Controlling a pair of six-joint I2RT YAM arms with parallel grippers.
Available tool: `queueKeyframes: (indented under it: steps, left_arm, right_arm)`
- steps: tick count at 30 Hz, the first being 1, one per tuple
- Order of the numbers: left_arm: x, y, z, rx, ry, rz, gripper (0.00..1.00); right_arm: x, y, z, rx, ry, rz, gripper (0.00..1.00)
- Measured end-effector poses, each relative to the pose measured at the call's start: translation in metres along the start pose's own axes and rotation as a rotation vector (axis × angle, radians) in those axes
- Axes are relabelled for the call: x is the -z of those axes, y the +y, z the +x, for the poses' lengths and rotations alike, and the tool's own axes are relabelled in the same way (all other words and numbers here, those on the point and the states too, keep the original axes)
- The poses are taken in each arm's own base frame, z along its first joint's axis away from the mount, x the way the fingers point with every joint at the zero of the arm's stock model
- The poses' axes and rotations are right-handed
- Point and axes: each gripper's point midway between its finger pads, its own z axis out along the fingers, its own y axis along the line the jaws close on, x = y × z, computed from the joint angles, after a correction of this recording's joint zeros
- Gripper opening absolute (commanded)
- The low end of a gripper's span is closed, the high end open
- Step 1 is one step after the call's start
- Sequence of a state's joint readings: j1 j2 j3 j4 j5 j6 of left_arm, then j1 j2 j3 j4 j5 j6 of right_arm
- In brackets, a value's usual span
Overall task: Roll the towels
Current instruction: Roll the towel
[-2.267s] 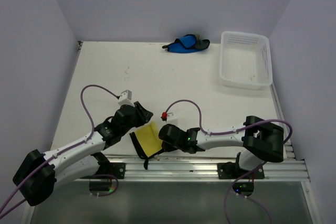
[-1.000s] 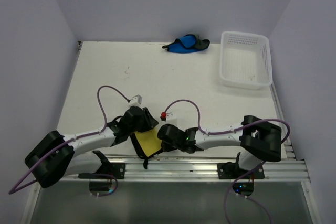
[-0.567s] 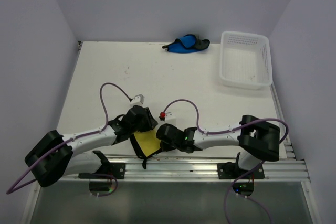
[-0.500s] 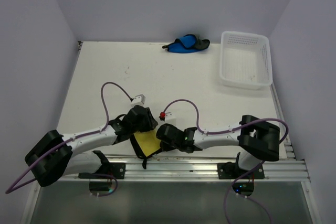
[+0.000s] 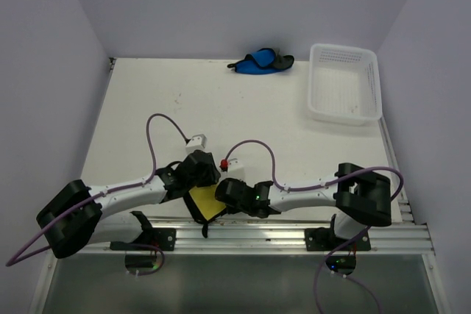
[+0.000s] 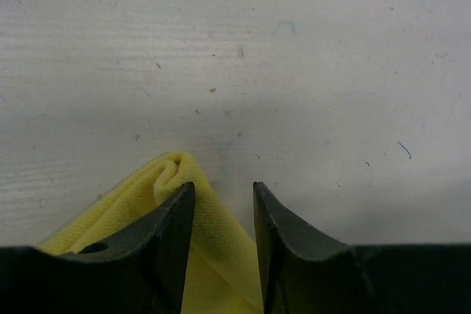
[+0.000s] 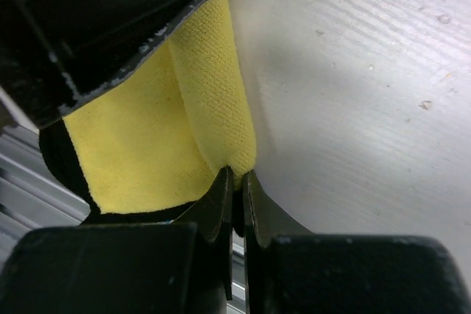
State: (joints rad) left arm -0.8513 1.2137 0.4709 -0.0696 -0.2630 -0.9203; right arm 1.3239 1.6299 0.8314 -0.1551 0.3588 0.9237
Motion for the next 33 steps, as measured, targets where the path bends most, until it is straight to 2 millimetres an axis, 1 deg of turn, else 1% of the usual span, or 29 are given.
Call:
queueKeyframes:
  steps: [7, 12, 15, 18, 25, 33]
  left_arm:
    - [0.000, 0.000, -0.004, -0.004, -0.015, -0.005, 0.47]
    - [0.001, -0.002, -0.016, 0.016, -0.038, 0.007, 0.48]
    - [0.002, 0.000, -0.026, 0.044, -0.053, 0.013, 0.49]
    - [0.002, 0.001, -0.030, 0.057, -0.058, 0.017, 0.49]
    - [0.003, 0.001, -0.024, 0.058, -0.037, 0.032, 0.49]
    - [0.004, -0.001, -0.023, 0.066, -0.032, 0.054, 0.49]
  right_arm:
    - [0.009, -0.008, -0.009, 0.117, -0.055, 0.093, 0.00]
    - [0.014, -0.013, -0.009, 0.203, -0.077, 0.142, 0.00]
    - [0.015, -0.010, -0.006, 0.264, -0.086, 0.160, 0.00]
    - [0.015, -0.004, -0.003, 0.322, -0.095, 0.172, 0.00]
    - [0.017, 0.005, 0.000, 0.415, -0.119, 0.207, 0.00]
    - [0.018, 0.018, 0.000, 0.506, -0.156, 0.284, 0.00]
